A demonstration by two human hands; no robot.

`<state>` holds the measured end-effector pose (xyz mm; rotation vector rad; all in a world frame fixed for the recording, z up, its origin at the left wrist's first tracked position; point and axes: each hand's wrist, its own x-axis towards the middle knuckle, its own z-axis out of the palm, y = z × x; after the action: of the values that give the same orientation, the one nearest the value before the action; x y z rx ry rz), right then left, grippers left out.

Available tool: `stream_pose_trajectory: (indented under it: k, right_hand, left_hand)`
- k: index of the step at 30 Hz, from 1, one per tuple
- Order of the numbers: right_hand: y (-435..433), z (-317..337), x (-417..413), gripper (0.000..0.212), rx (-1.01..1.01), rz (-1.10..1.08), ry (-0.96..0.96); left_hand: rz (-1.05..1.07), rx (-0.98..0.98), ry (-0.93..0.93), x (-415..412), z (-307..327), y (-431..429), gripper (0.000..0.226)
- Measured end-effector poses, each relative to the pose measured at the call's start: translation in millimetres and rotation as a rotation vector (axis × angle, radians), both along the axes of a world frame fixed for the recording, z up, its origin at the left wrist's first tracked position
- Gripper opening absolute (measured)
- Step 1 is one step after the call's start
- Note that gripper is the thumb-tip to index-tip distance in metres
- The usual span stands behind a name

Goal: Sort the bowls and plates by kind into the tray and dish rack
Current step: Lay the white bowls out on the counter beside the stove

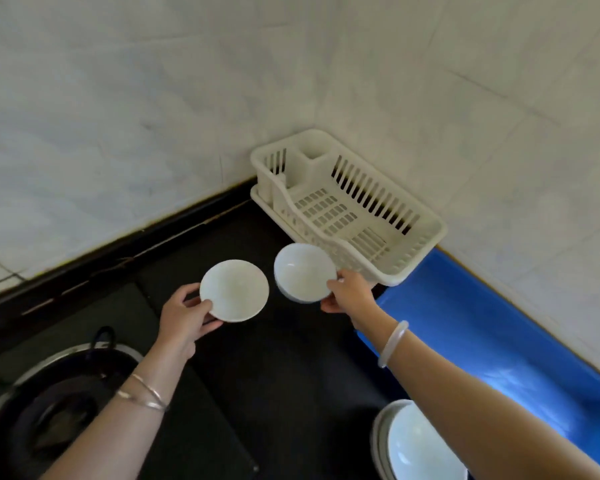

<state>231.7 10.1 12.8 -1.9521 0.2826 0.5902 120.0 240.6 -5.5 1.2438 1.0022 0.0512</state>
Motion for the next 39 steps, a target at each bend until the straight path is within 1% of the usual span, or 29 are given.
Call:
stream_pose_trajectory:
  k: [3,6,9,12,23,24,25,27,28,31,32,34,39]
  right_hand:
    - [30.6,-21.4,20.4,0.015,0.013,-0.006,0.046]
    - [57.3,-40.5,35.1,0.017,0.034,-0.078,0.087]
    - [75.6,-55.4,46.3,0.013,0.050,-0.144,0.100]
    - [88.2,-64.8,54.5,0.011,0.042,-0.164,0.097]
    - [104.1,-77.2,62.3,0.006,0.026,-0.120,0.082]
    - [103.8,-76.6,62.6,0.002,0.027,-0.108,0.092]
    - [103.1,-75.5,62.8,0.006,0.032,-0.096,0.109]
    - [98.7,-74.7,63.5,0.024,0.066,-0.089,0.160]
    - [96.3,-74.4,63.4,0.029,0.097,-0.095,0.183]
    - [92.6,-76.2,59.9,0.038,0.243,-0.165,0.241]
    - [93.5,-76.6,58.9,0.039,0.305,-0.207,0.252]
    - [96.6,-77.3,59.2,0.040,0.391,-0.277,0.258]
    - [115.4,-75.9,70.8,0.040,0.422,-0.286,0.249]
  left_hand:
    - [0.059,-0.017,0.018,18.5,-11.1,18.6,0.039]
    - [0.137,-0.044,0.043,33.7,-20.6,32.2,0.040]
    - [0.176,-0.056,0.046,43.6,-29.8,44.2,0.040]
    - [0.197,-0.070,0.052,49.4,-37.3,52.6,0.041]
    - [0.254,-0.100,0.040,52.7,-56.8,58.4,0.046]
    - [0.265,-0.113,0.032,51.9,-57.7,57.4,0.047]
    - [0.279,-0.135,0.025,50.6,-58.9,56.1,0.047]
    - [0.310,-0.211,0.030,46.2,-60.9,52.0,0.046]
    - [0.326,-0.268,0.036,43.6,-61.9,49.5,0.045]
    - [0.393,-0.472,-0.060,38.7,-65.2,40.7,0.043]
    - [0.414,-0.497,-0.092,38.3,-66.3,38.5,0.043]
    - [0.441,-0.499,-0.117,39.4,-68.8,36.3,0.043]
    - [0.493,-0.482,-0.102,49.4,-71.4,45.0,0.038]
